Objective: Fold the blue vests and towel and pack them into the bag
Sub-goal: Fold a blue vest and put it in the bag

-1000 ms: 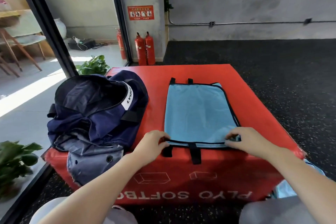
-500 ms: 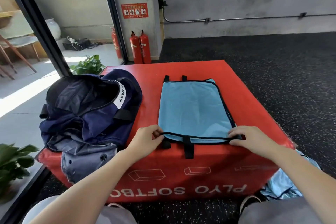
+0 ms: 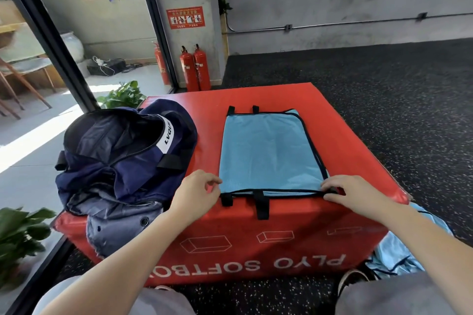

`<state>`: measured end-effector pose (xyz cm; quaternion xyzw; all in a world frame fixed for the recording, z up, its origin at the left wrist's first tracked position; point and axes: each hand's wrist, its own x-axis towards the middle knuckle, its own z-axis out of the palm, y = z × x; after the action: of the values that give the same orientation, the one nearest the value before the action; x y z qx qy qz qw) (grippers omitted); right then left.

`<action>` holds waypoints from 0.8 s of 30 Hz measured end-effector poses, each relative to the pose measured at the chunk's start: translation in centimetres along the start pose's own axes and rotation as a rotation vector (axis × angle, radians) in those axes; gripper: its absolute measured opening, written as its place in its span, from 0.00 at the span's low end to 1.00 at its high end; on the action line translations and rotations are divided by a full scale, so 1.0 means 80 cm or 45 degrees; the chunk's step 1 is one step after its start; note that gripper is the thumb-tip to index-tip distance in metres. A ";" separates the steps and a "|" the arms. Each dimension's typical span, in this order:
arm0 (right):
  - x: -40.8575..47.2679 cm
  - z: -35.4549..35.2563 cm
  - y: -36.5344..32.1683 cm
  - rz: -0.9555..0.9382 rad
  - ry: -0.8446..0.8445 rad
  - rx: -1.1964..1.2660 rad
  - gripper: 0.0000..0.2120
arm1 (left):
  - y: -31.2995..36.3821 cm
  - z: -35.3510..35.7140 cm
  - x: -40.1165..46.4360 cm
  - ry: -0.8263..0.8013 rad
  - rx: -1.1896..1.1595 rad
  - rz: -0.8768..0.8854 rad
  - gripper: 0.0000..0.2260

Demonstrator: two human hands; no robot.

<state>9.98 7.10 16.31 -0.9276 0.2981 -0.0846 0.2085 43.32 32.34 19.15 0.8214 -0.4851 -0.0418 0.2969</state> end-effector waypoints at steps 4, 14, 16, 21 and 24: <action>-0.003 0.004 -0.005 -0.021 -0.011 -0.086 0.12 | -0.004 0.004 0.004 -0.173 -0.105 0.103 0.08; -0.014 0.011 -0.004 -0.005 -0.020 -0.110 0.28 | -0.023 0.011 -0.012 -0.450 0.161 0.373 0.33; -0.019 0.012 -0.004 -0.021 -0.006 -0.111 0.24 | -0.026 0.013 -0.017 -0.431 0.148 0.374 0.34; -0.033 0.025 -0.009 -0.067 0.096 -0.133 0.15 | -0.032 0.026 -0.027 -0.359 0.118 0.411 0.21; -0.035 0.026 -0.017 -0.066 0.109 -0.119 0.13 | -0.034 0.032 -0.027 -0.294 0.106 0.436 0.07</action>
<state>8.98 10.43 14.95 -0.9394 0.2862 -0.1154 0.1497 43.37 33.95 15.13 0.7284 -0.6496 -0.0644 0.2080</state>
